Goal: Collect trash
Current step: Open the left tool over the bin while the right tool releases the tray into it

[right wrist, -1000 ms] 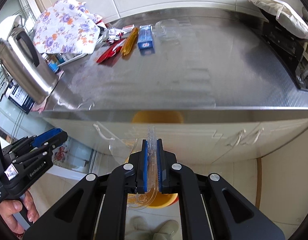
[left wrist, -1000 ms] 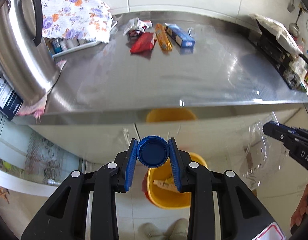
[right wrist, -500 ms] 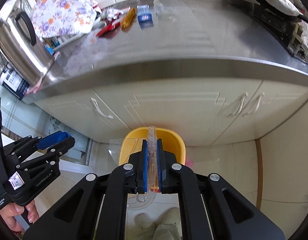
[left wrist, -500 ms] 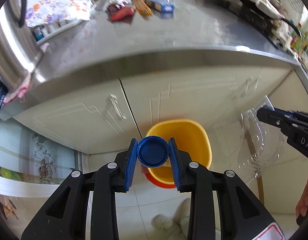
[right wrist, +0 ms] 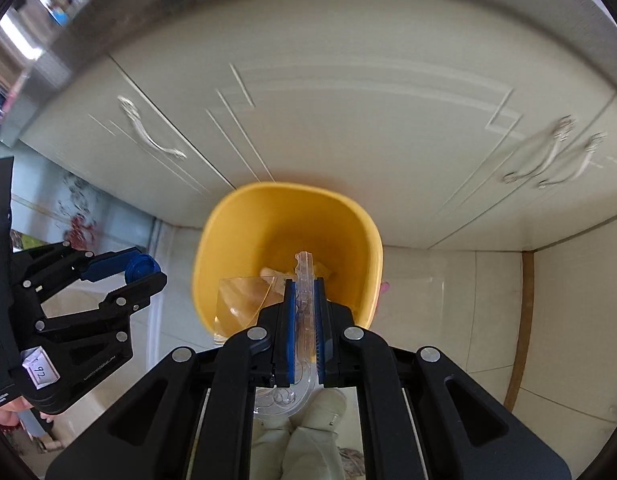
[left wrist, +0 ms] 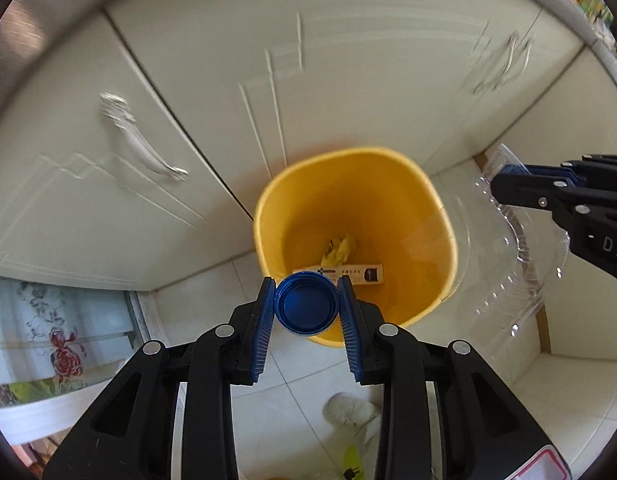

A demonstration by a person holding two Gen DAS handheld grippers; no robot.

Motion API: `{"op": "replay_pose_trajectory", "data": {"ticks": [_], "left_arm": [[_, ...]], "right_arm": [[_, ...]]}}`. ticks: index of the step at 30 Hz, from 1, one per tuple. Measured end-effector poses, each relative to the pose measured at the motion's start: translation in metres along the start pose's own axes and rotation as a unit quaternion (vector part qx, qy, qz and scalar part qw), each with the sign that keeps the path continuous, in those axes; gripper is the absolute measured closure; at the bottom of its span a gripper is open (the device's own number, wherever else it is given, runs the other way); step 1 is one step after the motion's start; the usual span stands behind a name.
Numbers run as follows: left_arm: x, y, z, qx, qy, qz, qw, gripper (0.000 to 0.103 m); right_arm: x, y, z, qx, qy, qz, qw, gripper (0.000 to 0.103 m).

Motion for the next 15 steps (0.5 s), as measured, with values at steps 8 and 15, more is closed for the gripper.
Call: {"op": "replay_pose_trajectory", "data": {"ticks": [8, 15], "left_arm": [[-0.002, -0.064, 0.008, -0.009, -0.019, -0.043, 0.9989, 0.072], [-0.009, -0.099, 0.012, -0.009, -0.017, -0.071, 0.9973, 0.071]], "right_arm": [[-0.014, -0.073, 0.013, 0.014, 0.008, -0.047, 0.999, 0.094], [-0.02, -0.109, 0.019, 0.024, 0.007, -0.067, 0.997, 0.094]]}}
Point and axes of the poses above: each gripper's, at about its wrist camera, not at the fingertips, and y roughly against the way its jaws point, z to its right, x to its top, the point moved 10 cm from there along -y, roughly the way its jaws point, and after that the axes turned 14 degrees about y, right-handed, at the moved point
